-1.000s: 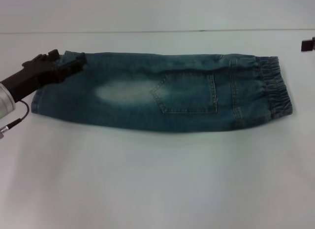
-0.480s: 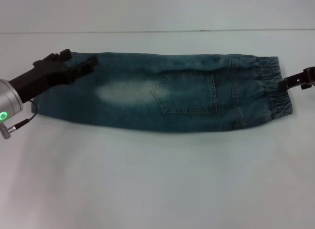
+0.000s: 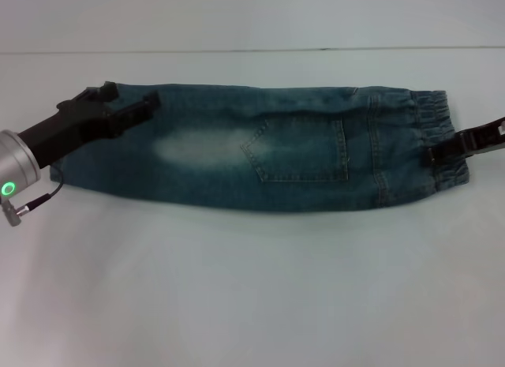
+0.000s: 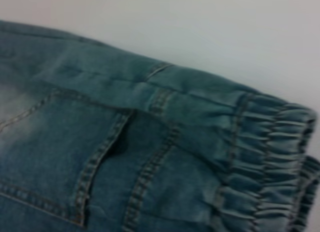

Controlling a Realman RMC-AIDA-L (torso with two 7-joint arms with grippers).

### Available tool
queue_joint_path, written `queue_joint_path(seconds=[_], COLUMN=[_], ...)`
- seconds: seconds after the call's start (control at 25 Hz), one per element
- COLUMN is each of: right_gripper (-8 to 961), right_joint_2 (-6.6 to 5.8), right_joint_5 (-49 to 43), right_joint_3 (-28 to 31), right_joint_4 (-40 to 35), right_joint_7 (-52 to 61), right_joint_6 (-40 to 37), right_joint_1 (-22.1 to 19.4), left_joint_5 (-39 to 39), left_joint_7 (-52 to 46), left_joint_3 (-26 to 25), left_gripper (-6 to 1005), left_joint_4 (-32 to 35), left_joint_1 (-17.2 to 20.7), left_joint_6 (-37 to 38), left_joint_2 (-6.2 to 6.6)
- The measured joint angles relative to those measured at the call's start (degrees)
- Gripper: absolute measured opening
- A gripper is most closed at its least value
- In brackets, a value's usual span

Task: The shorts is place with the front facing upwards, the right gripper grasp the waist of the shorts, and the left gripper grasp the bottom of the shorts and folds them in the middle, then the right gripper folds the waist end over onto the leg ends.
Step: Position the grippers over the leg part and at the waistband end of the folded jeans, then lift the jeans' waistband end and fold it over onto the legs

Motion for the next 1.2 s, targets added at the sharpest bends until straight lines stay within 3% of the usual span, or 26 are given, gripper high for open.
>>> queue_joint_path(seconds=[0.04, 0.2, 0.64, 1.08, 1.2], right_gripper=[823, 822, 821, 618, 368], right_joint_2=[0.65, 1.32, 1.51, 1.35, 1.36], right_joint_5=[0.0, 0.1, 2.1, 2.8, 2.8], right_joint_3=[-0.2, -0.3, 0.0, 0.6, 0.6], right_joint_4=[0.0, -0.3, -0.8, -3.0, -3.0], right_joint_7=[-0.4, -1.1, -3.0, -3.3, -3.7], right_joint_6=[0.3, 0.1, -1.0, -1.0, -1.1], right_joint_1=[0.2, 0.5, 0.6, -1.1, -1.1], left_joint_5=[0.0, 0.0, 0.0, -0.2, -0.4], left_joint_7=[0.0, 0.0, 0.2, 0.2, 0.5], left_joint_3=[0.1, 0.3, 0.5, 0.6, 1.2], left_gripper=[899, 890, 865, 840, 833], left_joint_4=[-0.2, -0.6, -1.6, -1.6, -1.6], left_joint_1=[0.0, 0.0, 0.2, 0.0, -0.3], left_joint_6=[0.0, -0.2, -0.3, 1.4, 1.5], left_joint_2=[-0.13, -0.26, -0.40, -0.48, -0.58])
